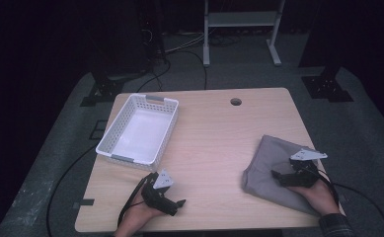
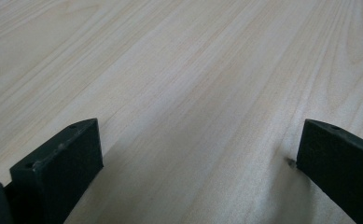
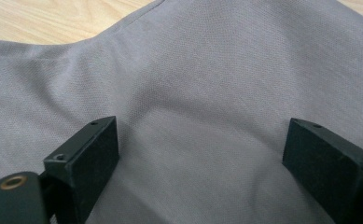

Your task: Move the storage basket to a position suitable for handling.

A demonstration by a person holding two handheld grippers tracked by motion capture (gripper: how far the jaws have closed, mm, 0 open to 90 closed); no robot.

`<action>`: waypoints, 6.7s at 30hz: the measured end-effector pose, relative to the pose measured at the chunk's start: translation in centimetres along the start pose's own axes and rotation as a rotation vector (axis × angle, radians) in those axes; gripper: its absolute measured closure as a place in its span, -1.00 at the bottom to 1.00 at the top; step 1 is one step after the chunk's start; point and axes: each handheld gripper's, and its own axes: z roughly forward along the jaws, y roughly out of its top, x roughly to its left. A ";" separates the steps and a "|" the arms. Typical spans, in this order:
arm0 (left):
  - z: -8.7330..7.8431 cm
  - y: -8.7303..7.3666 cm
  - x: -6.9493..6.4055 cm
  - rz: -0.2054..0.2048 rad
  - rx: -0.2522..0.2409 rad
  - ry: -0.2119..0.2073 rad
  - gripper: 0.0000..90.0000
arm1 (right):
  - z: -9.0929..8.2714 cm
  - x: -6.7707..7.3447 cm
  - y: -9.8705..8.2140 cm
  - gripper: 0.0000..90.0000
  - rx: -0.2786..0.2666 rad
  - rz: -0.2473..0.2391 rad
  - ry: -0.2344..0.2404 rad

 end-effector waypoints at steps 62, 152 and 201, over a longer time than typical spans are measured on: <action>-5.8 7.2 7.9 -0.200 -0.117 0.166 0.02 | -0.1 0.2 -0.1 -0.79 -0.001 0.009 -0.016; -7.2 9.2 11.3 -0.174 -0.129 0.174 0.46 | 0.0 0.2 -0.1 -0.78 -0.002 0.012 -0.018; -7.7 3.9 17.6 -0.365 0.035 0.330 0.88 | 0.0 0.2 -0.1 -0.78 -0.002 0.013 -0.019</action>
